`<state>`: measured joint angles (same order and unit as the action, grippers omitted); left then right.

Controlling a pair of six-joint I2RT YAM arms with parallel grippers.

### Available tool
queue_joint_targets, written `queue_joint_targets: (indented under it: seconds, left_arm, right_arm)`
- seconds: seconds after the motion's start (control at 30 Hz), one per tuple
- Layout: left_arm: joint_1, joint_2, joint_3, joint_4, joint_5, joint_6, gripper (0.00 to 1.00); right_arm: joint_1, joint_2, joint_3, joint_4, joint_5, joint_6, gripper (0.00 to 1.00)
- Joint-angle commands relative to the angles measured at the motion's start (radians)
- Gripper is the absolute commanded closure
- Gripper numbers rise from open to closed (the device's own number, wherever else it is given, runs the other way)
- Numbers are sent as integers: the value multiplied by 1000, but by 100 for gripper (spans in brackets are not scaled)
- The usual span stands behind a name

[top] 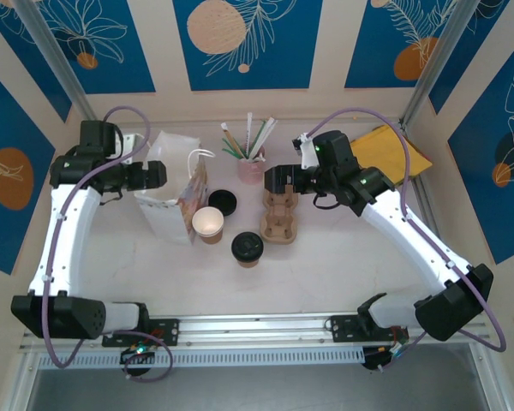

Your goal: Pack the takeout coffee

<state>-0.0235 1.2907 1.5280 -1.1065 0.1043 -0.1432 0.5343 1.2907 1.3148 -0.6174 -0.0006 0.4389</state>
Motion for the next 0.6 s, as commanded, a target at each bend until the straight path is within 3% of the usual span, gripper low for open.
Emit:
queue_joint_targets:
  seconds: [0.0, 0.33, 0.43, 0.57]
  left_arm:
    - [7, -65, 33, -60, 3, -79, 0]
    - [-64, -154, 134, -71, -36, -222, 0]
    - [-167, -141, 182, -64, -79, -250, 0]
    - [-367, -108, 191, -10, -186, -290, 0]
  right_arm:
    - [0, -28, -14, -14, -9, 6, 1]
    - [3, -57, -41, -15, 2, 21, 1]
    - [4, -74, -65, -16, 14, 29, 1]
    - [3, -108, -112, -21, 48, 36, 1]
